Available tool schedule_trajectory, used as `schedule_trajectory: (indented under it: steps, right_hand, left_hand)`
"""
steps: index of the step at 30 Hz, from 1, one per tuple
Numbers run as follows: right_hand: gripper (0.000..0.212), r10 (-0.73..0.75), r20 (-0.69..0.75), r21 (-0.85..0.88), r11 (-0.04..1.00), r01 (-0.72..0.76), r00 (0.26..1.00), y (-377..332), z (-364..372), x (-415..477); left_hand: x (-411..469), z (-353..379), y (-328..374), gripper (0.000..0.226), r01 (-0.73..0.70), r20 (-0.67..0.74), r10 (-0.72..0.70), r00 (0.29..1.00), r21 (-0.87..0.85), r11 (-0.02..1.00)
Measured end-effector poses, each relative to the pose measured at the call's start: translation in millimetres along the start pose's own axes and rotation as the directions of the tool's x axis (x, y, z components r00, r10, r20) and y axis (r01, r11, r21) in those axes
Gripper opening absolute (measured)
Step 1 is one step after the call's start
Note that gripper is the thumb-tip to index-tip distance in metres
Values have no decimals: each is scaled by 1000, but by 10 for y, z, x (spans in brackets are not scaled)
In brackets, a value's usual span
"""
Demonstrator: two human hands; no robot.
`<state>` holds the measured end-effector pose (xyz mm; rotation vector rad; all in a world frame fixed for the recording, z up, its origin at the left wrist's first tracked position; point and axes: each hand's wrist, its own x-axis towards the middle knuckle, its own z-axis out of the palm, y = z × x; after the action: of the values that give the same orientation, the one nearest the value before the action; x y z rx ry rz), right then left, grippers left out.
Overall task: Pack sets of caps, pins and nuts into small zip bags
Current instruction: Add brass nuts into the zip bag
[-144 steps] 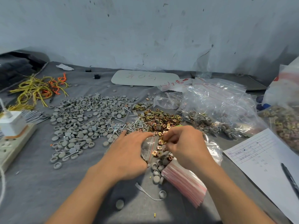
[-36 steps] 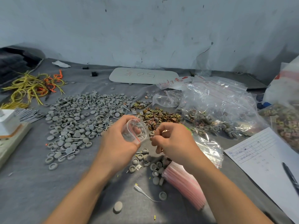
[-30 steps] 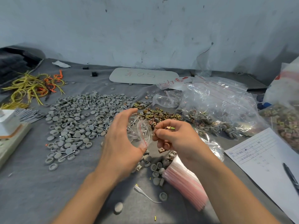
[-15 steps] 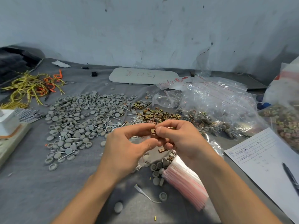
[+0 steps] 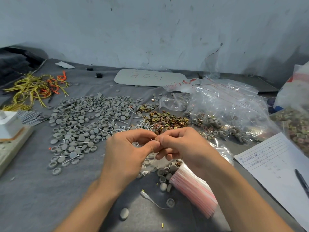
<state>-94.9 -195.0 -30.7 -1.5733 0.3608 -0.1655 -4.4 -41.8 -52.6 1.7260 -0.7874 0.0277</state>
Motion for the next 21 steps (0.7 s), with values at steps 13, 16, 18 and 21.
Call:
schedule_trajectory:
  steps: [13, 16, 18, 21]
  right_hand:
    - [35, -30, -31, -23, 999, 29, 999, -1, 44, 9]
    - [40, -60, -10, -55, 997, 59, 998, -2, 48, -12]
    - [40, -66, -2, -64, 996, 66, 998, -5, 49, -22]
    - [39, -80, -17, -72, 994, 78, 997, -20, 50, -29]
  left_hand:
    - [4, -55, 20, 31, -56, 115, 54, 992, 13, 998]
    - [26, -63, 12, 30, -46, 148, 45, 988, 3, 999]
    - [35, -66, 3, 26, -29, 133, 27, 991, 8, 1000]
    - [41, -77, -3, 22, -20, 116, 20, 993, 2, 1000]
